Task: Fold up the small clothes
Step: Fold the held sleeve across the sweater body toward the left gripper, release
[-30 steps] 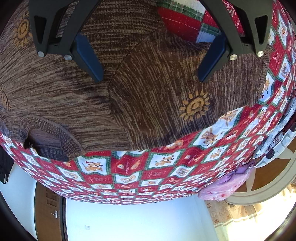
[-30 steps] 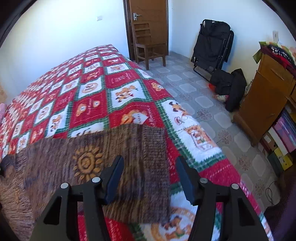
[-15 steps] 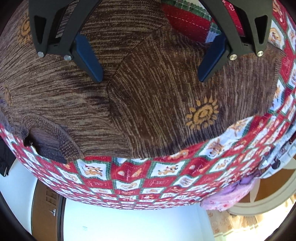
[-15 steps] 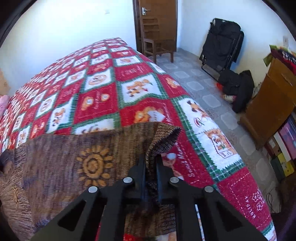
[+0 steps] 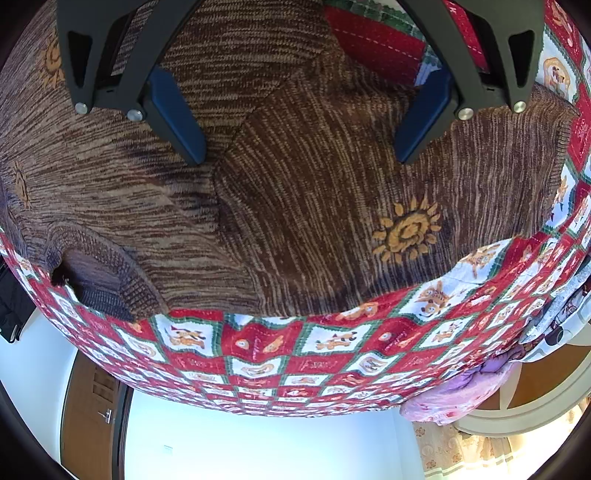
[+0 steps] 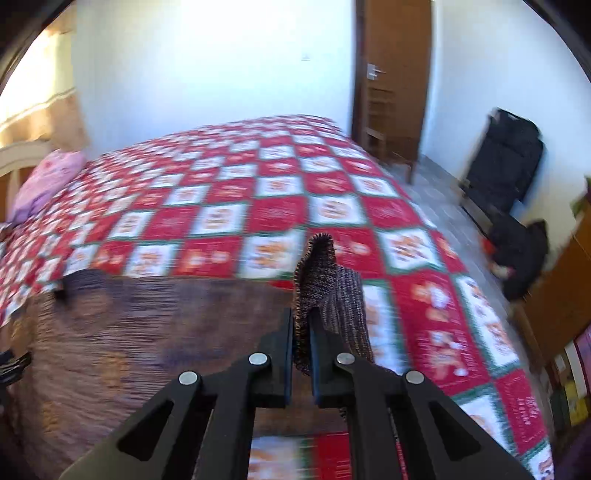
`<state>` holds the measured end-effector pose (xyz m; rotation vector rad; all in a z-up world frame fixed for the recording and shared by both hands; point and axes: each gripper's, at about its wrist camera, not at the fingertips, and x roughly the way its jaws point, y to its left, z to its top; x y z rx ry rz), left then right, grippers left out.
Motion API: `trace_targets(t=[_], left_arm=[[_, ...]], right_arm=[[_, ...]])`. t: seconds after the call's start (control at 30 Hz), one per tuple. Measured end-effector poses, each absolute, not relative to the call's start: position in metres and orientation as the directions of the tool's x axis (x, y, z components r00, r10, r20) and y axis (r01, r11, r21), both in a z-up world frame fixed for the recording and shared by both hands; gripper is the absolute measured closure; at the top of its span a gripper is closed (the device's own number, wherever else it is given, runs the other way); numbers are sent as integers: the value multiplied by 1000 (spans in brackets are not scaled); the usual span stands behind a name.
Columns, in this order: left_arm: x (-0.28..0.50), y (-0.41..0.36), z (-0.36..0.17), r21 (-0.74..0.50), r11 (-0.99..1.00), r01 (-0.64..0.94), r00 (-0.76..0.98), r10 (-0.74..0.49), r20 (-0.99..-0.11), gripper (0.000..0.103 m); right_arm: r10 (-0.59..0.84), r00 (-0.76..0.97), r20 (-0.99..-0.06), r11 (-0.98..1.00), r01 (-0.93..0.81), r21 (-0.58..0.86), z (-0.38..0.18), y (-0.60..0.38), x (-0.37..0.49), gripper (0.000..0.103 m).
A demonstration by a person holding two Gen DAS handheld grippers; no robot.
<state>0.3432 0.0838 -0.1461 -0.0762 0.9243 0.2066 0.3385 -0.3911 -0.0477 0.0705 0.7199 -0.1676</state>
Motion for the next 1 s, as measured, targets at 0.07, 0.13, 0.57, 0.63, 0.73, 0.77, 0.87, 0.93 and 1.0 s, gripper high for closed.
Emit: trace_targets(t=[0.07,0.13,0.57,0.63,0.73,0.77,0.87,0.93,1.0], left_arm=[[342,82,-146,36,977,-210,588,155,-794,0],[342,80,-145,52,977,-209,592,168,-788,0],[342,82,-146,33,978,-208,593,153,-791,0],[342,82,-146,34,978,-208,593,153,-791,0],[342,82,-146,34,978,-207,595,153,-789,0],[342,83,-145,30,978,-206,597,150,-788,0],[340,84,-143,13,982,-191,601,127,-789,0],[337,82,-139,15,984,-180,605,123,-786,0],[331,76,-131,10,988,-155,618,105,-779,0]], right_arm=[[-88,751,-655,992,125,9,-44,-364,340,96],[-41,758,-651,998,67,16,-42,-334,343,96],[168,698,-696,984,-158,79,-89,-187,359,96],[185,690,-700,980,-182,80,-97,-169,361,96],[233,662,-712,968,-225,108,-110,-149,364,95],[252,644,-722,964,-231,131,-115,-148,366,93],[293,604,-741,953,-246,176,-120,-154,359,29],[289,627,-724,955,-246,169,-113,-170,343,19],[272,651,-708,960,-234,153,-105,-189,329,19]])
